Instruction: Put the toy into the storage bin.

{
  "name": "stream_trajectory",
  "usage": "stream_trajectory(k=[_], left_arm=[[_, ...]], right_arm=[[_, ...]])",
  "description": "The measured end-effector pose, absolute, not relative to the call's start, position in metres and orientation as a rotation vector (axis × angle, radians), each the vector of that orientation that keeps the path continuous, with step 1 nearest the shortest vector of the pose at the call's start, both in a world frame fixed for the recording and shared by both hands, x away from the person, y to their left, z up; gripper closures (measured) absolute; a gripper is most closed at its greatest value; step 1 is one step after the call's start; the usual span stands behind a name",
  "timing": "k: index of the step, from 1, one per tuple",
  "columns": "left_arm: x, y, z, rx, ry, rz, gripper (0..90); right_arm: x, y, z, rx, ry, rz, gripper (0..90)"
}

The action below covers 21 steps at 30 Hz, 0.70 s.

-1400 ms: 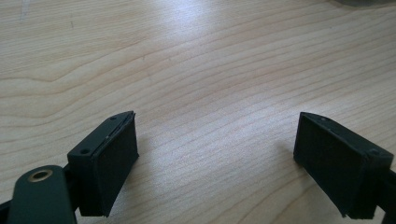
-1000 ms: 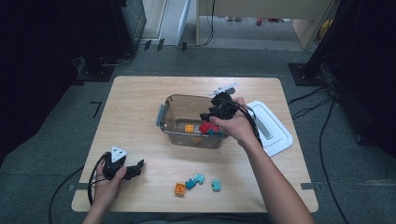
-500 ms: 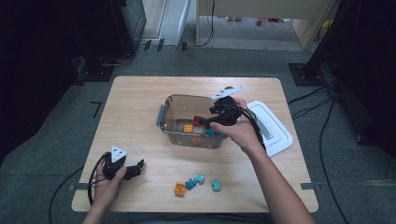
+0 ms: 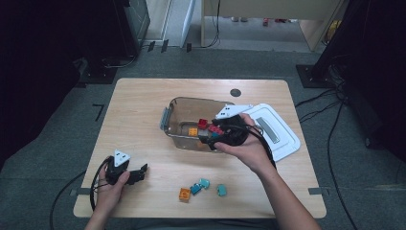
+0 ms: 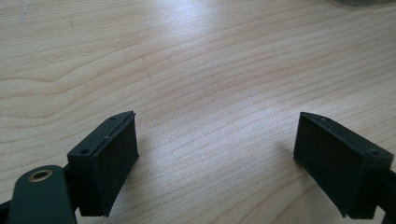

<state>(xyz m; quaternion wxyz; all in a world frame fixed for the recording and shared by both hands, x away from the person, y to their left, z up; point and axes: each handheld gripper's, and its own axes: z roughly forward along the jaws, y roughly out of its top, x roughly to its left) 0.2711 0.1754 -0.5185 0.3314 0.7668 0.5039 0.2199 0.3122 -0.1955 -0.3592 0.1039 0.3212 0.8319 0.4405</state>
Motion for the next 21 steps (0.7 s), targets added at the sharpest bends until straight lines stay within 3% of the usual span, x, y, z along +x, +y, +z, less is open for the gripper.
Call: stream_trajectory(k=[13,21], left_arm=[[0.271,0.175,-0.518,2.002,1.319,0.573,13.5],[0.271,0.175,-0.518,2.004,1.318,0.573,13.5]], right_arm=[[0.265,-0.174,-0.385,0.784,2.561,1.349,26.6],[0.253,-0.175,-0.410,0.764,2.596,1.336,31.2]])
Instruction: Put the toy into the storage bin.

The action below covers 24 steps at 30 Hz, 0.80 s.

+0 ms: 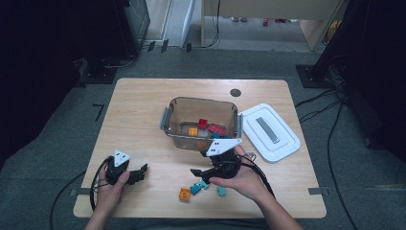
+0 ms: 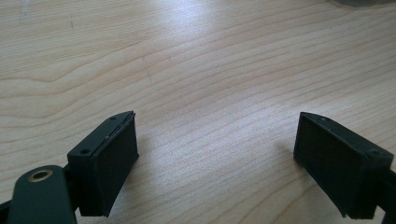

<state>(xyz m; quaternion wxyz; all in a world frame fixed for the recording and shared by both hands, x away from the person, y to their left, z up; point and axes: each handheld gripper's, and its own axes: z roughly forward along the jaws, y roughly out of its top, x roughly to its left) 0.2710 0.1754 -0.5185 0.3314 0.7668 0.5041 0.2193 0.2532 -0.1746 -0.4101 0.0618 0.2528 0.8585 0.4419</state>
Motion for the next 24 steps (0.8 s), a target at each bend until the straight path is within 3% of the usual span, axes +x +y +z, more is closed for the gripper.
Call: stream_trajectory(k=[13,24], left_arm=[[0.271,0.175,-0.518,2.004,1.317,0.573,13.5],[0.271,0.175,-0.518,2.004,1.317,0.573,13.5]], right_arm=[[0.241,-0.187,-0.443,0.734,2.633,1.319,47.0],[0.234,-0.201,-0.467,0.781,2.642,1.278,52.8]])
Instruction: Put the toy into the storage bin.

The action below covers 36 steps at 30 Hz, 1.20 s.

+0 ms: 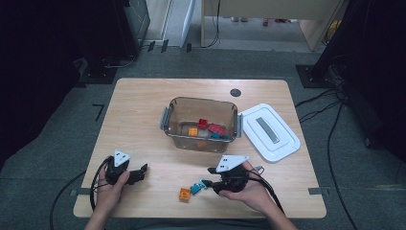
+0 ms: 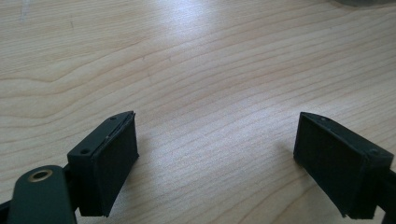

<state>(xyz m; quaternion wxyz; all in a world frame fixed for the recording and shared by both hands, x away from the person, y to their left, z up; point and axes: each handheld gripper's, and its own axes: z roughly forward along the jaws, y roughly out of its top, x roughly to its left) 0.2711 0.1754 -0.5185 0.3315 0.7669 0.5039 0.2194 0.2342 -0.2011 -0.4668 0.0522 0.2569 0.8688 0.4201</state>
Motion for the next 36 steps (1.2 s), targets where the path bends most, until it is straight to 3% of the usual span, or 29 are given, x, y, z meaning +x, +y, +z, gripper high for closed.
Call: stream_trajectory(k=[12,36], left_arm=[[0.271,0.175,-0.518,2.006,1.314,0.572,13.5],[0.271,0.175,-0.518,2.009,1.312,0.572,13.5]], right_arm=[[0.235,-0.201,-0.491,0.795,2.685,1.220,56.9],[0.235,-0.191,-0.508,0.784,2.727,1.152,60.6]])
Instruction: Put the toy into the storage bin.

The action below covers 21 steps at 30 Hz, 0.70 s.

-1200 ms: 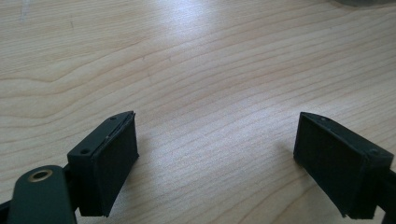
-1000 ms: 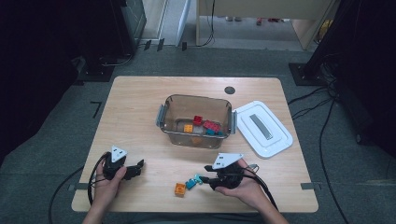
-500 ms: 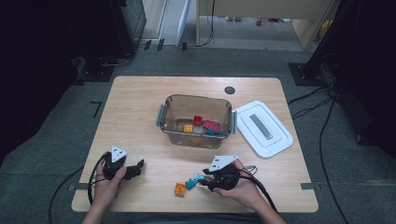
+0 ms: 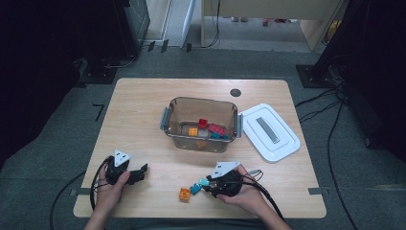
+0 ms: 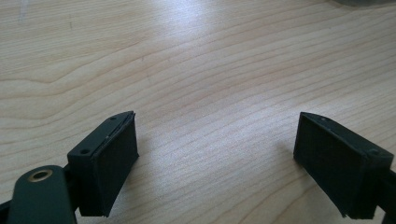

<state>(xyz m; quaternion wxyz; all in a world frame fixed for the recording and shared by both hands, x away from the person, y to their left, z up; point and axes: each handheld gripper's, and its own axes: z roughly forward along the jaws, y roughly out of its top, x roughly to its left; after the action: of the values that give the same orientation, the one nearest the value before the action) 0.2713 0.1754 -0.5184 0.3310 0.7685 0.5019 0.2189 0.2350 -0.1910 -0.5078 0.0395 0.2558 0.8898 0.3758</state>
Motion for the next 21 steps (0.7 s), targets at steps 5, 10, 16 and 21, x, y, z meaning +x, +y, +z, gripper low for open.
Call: stream_trajectory(k=[5,10,16,21], left_arm=[[0.2714,0.1754,-0.5184,2.009,1.312,0.572,13.5],[0.2714,0.1754,-0.5184,2.009,1.312,0.572,13.5],[0.2714,0.1754,-0.5184,2.009,1.312,0.572,13.5],[0.2714,0.1754,-0.5184,2.009,1.311,0.572,13.5]], right_arm=[[0.2341,-0.1894,-0.5093,0.773,2.727,1.133,61.9],[0.2342,-0.1893,-0.5100,0.769,2.719,1.135,62.7],[0.2344,-0.1896,-0.5106,0.761,2.711,1.133,65.4],[0.2351,-0.1900,-0.5104,0.765,2.711,1.136,67.2]])
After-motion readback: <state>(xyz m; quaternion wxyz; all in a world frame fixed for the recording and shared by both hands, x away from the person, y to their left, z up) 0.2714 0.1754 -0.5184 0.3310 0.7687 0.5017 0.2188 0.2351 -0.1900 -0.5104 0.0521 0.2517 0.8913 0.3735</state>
